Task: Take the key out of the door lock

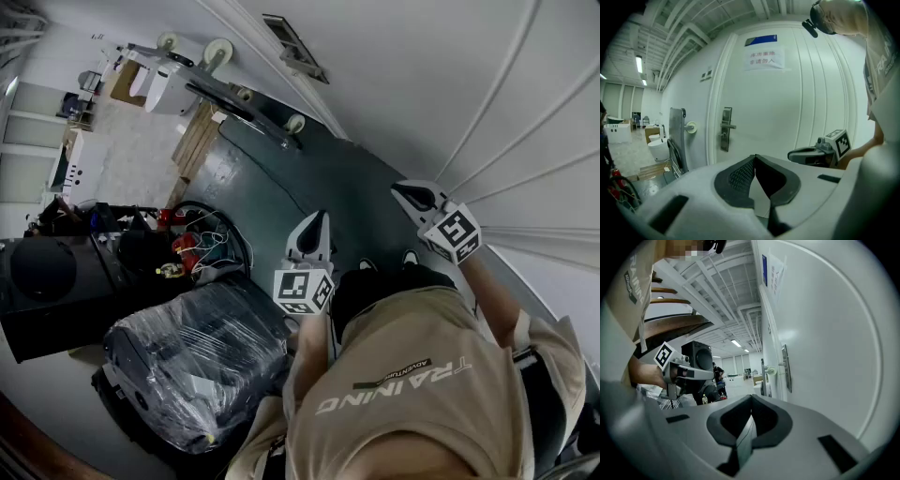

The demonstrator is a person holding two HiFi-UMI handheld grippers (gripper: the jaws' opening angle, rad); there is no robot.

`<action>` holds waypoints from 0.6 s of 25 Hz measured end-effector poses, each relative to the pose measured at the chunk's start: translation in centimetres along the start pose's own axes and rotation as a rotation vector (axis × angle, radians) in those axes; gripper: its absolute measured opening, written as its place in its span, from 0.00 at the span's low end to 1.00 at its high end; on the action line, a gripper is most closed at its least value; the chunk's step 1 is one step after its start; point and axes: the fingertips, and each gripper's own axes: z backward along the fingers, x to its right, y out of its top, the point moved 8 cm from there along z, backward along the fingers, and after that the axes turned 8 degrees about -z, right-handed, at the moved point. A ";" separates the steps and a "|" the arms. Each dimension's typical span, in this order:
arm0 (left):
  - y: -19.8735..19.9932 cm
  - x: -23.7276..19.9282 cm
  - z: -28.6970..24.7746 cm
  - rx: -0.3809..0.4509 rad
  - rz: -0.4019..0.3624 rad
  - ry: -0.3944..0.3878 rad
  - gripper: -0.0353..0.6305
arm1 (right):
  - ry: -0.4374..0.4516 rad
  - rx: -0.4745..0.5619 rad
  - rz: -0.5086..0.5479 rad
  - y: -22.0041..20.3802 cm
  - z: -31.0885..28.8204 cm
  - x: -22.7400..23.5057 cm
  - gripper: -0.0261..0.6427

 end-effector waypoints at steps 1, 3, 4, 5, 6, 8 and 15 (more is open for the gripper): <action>-0.1 -0.3 -0.3 0.002 -0.004 -0.005 0.07 | 0.003 -0.003 -0.002 -0.4 -0.7 0.2 0.06; -0.7 -1.0 -0.8 0.000 -0.009 -0.012 0.07 | 0.009 -0.016 -0.003 -1.2 -2.2 0.5 0.06; -1.1 -1.4 -0.9 -0.006 -0.008 -0.013 0.07 | 0.012 -0.029 -0.002 -1.6 -2.9 0.7 0.06; -1.8 -1.8 -0.9 -0.015 -0.005 -0.009 0.07 | 0.016 -0.047 -0.001 -2.1 -3.5 0.8 0.06; -2.5 -2.2 -0.8 -0.026 0.003 -0.002 0.07 | 0.018 -0.066 -0.002 -2.6 -4.1 0.8 0.06; -3.8 -3.3 -0.3 -0.046 0.032 0.013 0.07 | 0.023 -0.074 -0.007 -2.7 -5.3 0.4 0.06; -5.4 -9.5 -1.2 -0.047 0.101 -0.002 0.07 | 0.004 -0.108 0.029 -1.7 -10.8 -1.2 0.06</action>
